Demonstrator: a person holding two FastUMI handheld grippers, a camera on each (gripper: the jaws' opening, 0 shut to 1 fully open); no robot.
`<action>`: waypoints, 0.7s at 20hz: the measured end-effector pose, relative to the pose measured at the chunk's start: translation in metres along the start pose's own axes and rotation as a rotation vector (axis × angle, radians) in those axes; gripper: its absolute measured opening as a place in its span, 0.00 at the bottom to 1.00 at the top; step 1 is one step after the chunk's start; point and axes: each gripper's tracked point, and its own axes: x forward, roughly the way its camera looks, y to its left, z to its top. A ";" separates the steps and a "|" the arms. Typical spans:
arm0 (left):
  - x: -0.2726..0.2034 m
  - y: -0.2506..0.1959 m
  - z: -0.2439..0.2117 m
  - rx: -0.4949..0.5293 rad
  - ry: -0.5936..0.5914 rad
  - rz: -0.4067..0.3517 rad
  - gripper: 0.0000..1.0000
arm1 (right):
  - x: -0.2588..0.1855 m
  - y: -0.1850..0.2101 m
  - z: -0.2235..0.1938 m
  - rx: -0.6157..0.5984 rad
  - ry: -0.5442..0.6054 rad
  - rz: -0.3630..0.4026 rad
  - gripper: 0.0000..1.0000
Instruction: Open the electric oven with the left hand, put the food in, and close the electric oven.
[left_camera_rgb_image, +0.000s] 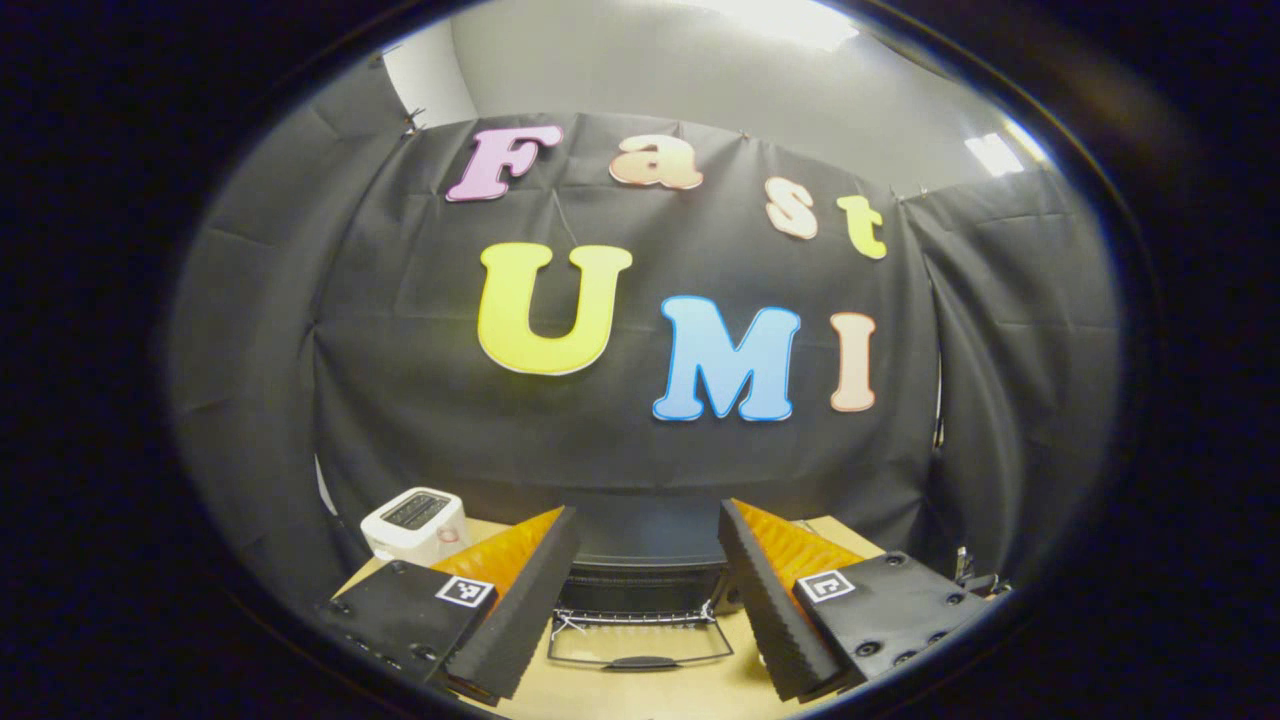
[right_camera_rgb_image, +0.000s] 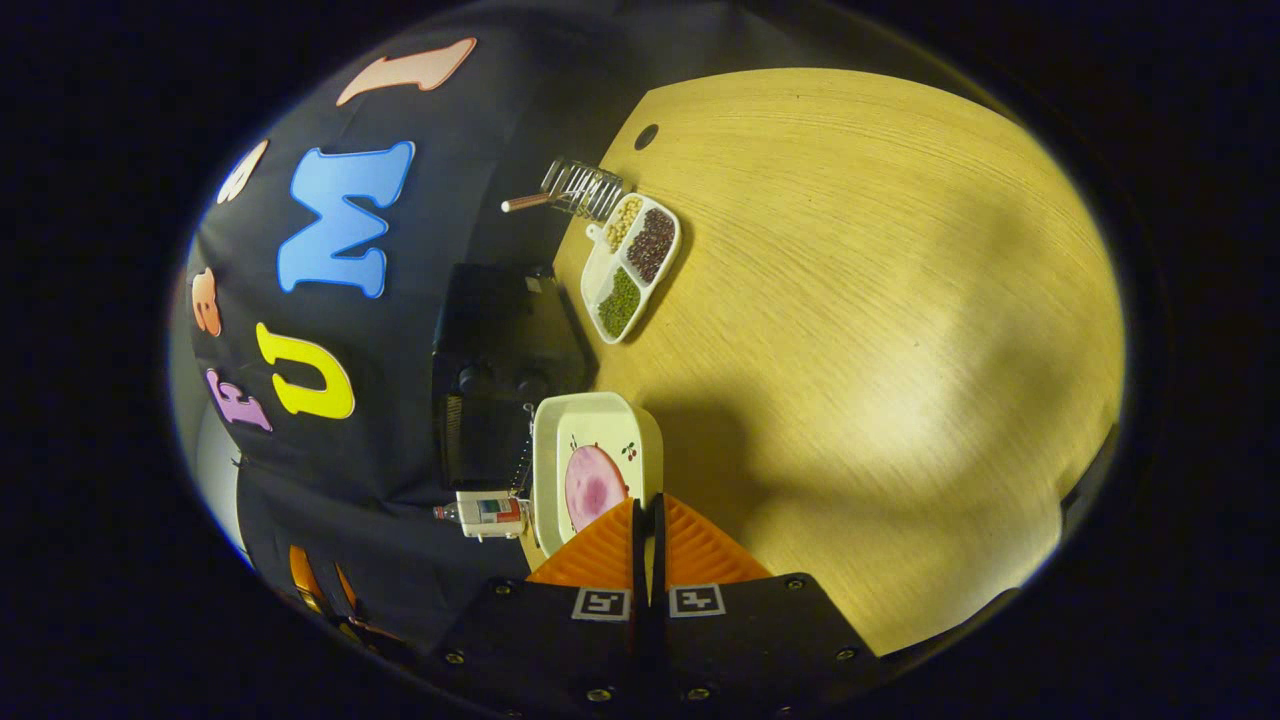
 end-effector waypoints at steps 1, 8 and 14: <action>-0.001 0.002 0.006 0.004 -0.012 -0.008 0.99 | 0.002 0.012 -0.009 -0.005 -0.005 0.007 0.00; -0.005 0.031 0.016 0.035 -0.036 -0.025 0.98 | 0.037 0.075 -0.052 0.065 -0.044 0.036 0.00; -0.014 0.071 0.013 0.047 -0.021 -0.003 0.98 | 0.093 0.098 -0.070 0.133 -0.071 -0.015 0.01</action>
